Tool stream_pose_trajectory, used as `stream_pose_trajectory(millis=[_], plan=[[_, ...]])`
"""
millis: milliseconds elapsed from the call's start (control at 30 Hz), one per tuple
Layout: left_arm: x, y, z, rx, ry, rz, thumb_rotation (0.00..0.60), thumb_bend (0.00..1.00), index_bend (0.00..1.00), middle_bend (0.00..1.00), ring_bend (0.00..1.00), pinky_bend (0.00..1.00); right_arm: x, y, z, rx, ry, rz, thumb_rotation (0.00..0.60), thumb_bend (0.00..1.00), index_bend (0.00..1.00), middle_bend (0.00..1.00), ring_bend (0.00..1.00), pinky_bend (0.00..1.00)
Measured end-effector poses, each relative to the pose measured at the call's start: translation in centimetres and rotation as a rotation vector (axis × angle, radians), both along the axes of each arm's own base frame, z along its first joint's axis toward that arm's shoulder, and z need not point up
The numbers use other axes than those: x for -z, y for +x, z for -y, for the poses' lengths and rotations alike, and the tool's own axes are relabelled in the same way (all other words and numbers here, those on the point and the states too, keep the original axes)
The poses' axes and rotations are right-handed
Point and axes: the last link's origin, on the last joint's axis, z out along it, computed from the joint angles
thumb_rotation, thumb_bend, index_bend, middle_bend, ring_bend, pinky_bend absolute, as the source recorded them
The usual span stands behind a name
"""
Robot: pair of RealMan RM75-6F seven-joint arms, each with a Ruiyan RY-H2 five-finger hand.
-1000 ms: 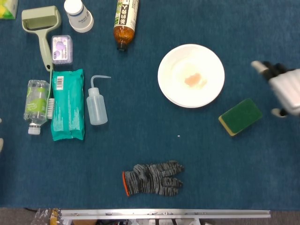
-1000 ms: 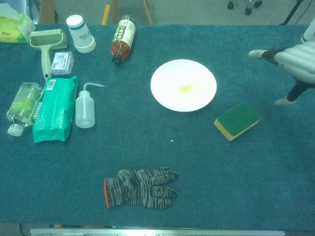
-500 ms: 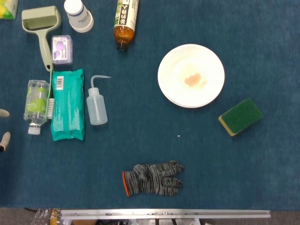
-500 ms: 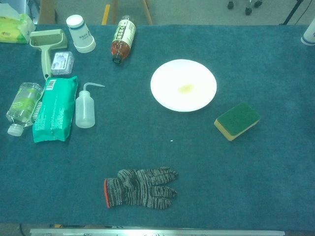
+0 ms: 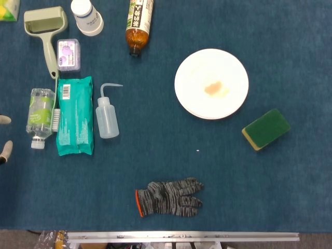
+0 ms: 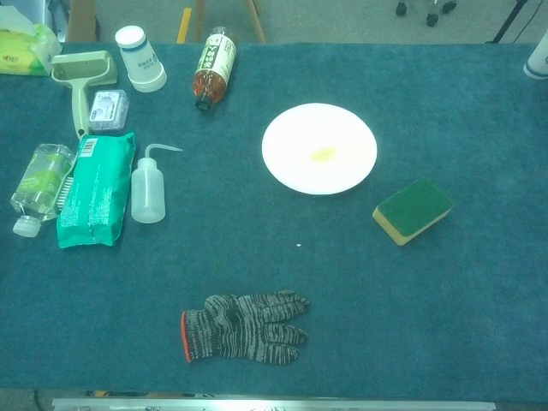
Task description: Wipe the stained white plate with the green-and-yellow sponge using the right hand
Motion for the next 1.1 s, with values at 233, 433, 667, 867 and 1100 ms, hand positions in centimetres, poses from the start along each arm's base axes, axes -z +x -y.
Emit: stream_pose_trajectory(millis=[233, 433, 667, 867, 1100], plan=[[-0.5, 0.2, -0.7, 0.013, 0.022, -0.019, 0.600, 0.29, 0.36, 0.29, 0.18, 0.34, -0.4, -1.1, -0.8, 0.027, -0.032, -0.002, 0.600, 0.00, 0.25, 0.31, 0.18, 0.44], [-1.9, 0.4, -1.6, 0.021, 0.074, -0.029, 0.600, 0.29, 0.36, 0.29, 0.18, 0.34, -0.2, -0.8, 0.0, 0.005, -0.021, 0.000, 0.600, 0.00, 0.25, 0.31, 0.18, 0.44], [-1.9, 0.2, -1.4, 0.006, 0.067, -0.029, 0.600, 0.29, 0.36, 0.29, 0.18, 0.34, 0.4, 0.2, 2.6, -0.056, 0.036, -0.002, 0.600, 0.00, 0.25, 0.31, 0.18, 0.44], [-2.1, 0.1, -1.2, -0.001, 0.070, -0.033, 0.600, 0.29, 0.36, 0.29, 0.18, 0.34, 2.2, 1.5, 5.2, -0.124, 0.140, -0.009, 0.600, 0.00, 0.25, 0.31, 0.18, 0.44], [-2.0, -0.1, -1.0, -0.009, 0.067, -0.026, 0.600, 0.29, 0.36, 0.29, 0.18, 0.34, 4.1, 3.6, 5.9, -0.209, 0.241, 0.004, 0.600, 0.00, 0.25, 0.32, 0.18, 0.44]])
